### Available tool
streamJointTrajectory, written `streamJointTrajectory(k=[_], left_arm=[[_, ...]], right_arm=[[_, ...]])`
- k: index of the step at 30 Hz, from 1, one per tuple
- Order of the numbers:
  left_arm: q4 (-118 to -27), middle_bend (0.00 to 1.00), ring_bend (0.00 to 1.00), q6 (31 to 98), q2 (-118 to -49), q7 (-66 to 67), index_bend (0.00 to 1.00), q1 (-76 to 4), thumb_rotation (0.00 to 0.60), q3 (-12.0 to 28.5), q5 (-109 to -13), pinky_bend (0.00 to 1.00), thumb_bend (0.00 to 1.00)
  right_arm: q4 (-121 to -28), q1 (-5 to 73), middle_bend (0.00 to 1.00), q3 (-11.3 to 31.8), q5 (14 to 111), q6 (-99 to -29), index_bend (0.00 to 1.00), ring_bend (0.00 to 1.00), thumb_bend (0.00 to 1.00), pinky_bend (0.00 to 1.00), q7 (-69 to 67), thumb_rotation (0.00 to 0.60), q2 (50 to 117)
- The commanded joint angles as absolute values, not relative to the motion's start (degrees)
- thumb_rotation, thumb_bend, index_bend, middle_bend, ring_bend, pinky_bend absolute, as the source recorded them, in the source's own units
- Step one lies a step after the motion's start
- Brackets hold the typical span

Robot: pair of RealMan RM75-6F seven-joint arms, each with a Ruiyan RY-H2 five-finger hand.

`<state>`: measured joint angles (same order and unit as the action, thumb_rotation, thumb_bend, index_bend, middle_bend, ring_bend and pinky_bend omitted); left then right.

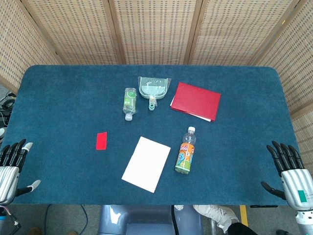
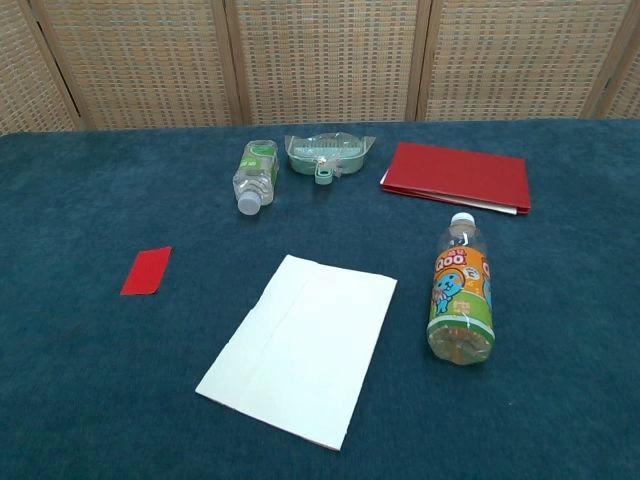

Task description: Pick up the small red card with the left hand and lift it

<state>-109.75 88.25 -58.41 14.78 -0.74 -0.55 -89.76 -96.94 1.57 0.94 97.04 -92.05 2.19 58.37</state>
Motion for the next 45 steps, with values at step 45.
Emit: streamJointTrajectory(k=[45], left_arm=[[-77.1, 0.0, 0.0, 57.5, -88.1, 8.0, 0.34, -26.9, 0.6, 10.2, -70.4, 0.0, 0.21]], right_arm=[[-97.7, 3.4, 0.0, 0.7, 93.6, -86.7, 0.0, 0.0, 0.0, 0.0, -4.4, 0.6, 55.9]])
